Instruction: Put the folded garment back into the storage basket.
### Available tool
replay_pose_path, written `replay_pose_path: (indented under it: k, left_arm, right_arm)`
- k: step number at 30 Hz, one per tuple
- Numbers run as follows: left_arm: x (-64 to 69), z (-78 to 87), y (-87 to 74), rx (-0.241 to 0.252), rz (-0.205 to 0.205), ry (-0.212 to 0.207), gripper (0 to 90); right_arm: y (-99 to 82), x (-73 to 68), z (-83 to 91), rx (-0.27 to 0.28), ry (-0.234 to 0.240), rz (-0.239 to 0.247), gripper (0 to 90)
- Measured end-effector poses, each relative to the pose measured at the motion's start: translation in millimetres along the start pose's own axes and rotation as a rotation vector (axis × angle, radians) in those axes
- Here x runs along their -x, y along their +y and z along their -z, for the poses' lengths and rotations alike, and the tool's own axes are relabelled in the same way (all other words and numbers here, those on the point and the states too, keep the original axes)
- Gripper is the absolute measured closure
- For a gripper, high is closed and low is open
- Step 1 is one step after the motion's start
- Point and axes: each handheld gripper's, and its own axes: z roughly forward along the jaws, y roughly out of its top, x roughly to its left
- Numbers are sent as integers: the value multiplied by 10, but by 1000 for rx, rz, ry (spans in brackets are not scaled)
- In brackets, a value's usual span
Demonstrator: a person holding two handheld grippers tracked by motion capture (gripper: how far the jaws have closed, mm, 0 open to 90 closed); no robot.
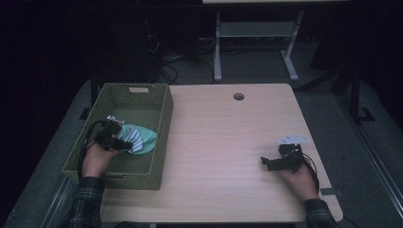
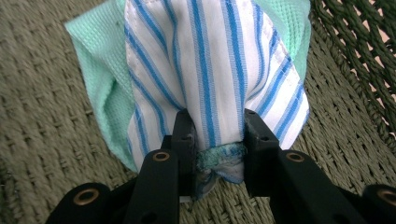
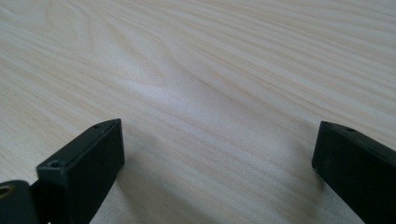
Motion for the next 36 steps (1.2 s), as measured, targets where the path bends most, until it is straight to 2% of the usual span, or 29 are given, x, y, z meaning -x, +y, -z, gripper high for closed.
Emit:
replay_pose_path:
  k: [5, 10, 15, 17, 19, 23, 26, 30, 31, 36]
  left_arm:
    - [-12, -20, -8, -20, 7, -1, 651]
    - [-31, -46, -7, -39, 20, -9, 540]
    - [-37, -57, -7, -44, 31, -7, 478]
    - [-36, -63, -8, -42, 46, 3, 414]
    - [-35, -59, -6, -36, 41, 20, 356]
    - [-37, -60, 1, -30, 26, 28, 239]
    - [-34, -57, 4, -23, 35, 40, 180]
    - [-27, -45, 9, -2, 32, 49, 145]
    - [-24, -40, 12, 0, 18, 53, 133]
    - [-23, -25, 20, 24, 12, 22, 128]
  right_arm:
    - [0, -1, 1, 0, 1, 2, 19]
    - [-1, 0, 0, 0, 1, 3, 19]
    - [0, -1, 1, 0, 1, 3, 19]
    - [0, 0, 1, 0, 1, 3, 19]
    - [-1, -1, 0, 0, 1, 3, 19]
    - [-1, 0, 0, 0, 1, 4, 19]
    - [-1, 0, 0, 0, 1, 3, 19]
    - [-1, 0, 0, 0, 2, 3, 19]
    - [-1, 1, 0, 0, 1, 4, 19]
    - [0, 0, 0, 0, 2, 2, 19]
